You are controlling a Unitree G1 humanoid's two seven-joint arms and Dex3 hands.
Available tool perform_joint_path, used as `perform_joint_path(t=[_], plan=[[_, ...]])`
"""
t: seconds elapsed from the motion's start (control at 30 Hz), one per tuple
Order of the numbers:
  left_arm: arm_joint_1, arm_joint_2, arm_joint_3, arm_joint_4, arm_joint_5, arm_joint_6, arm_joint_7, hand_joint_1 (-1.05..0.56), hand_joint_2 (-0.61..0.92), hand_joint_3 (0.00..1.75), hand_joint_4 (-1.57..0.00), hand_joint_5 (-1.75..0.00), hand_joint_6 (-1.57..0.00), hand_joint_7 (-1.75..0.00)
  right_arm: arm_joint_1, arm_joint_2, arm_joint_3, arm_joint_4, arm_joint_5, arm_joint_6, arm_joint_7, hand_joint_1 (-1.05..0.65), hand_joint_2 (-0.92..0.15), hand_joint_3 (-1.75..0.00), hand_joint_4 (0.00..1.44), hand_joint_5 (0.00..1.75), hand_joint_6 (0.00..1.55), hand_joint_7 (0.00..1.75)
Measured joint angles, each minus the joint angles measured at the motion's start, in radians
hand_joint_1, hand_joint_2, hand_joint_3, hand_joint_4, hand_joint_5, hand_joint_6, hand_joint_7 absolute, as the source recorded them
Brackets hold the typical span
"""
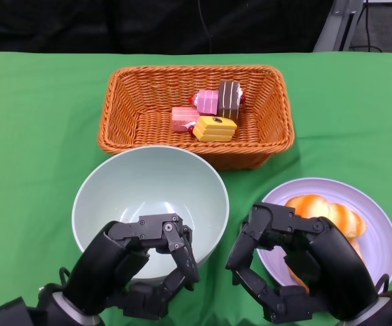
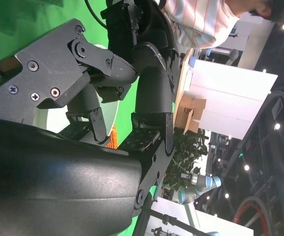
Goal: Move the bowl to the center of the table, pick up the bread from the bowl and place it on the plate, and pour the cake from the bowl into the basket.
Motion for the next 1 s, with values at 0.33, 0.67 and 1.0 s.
perform_joint_path(t=[0.33,0.67,1.0], plan=[[0.005,0.002,0.003,-0.001,0.001,0.018,0.000,-0.15,0.59,0.98,-0.77,-1.63,-0.80,-1.34,-0.002,0.001,0.002,0.002,-0.009,0.002,-0.010,-0.21,-0.47,-1.07,0.78,1.59,0.71,1.32],[0.005,0.002,0.003,-0.014,0.007,0.018,0.001,-0.15,0.57,1.01,-0.78,-1.61,-0.80,-1.35,0.000,-0.001,0.002,-0.006,-0.001,0.003,-0.003,-0.17,-0.48,-1.06,0.77,1.59,0.71,1.32],[0.005,-0.009,0.015,-0.030,0.005,0.013,0.008,-0.15,0.57,1.04,-0.81,-1.60,-0.78,-1.38,0.000,-0.006,0.006,-0.015,0.010,0.016,0.007,-0.22,-0.51,-0.98,0.79,1.60,0.72,1.33]])
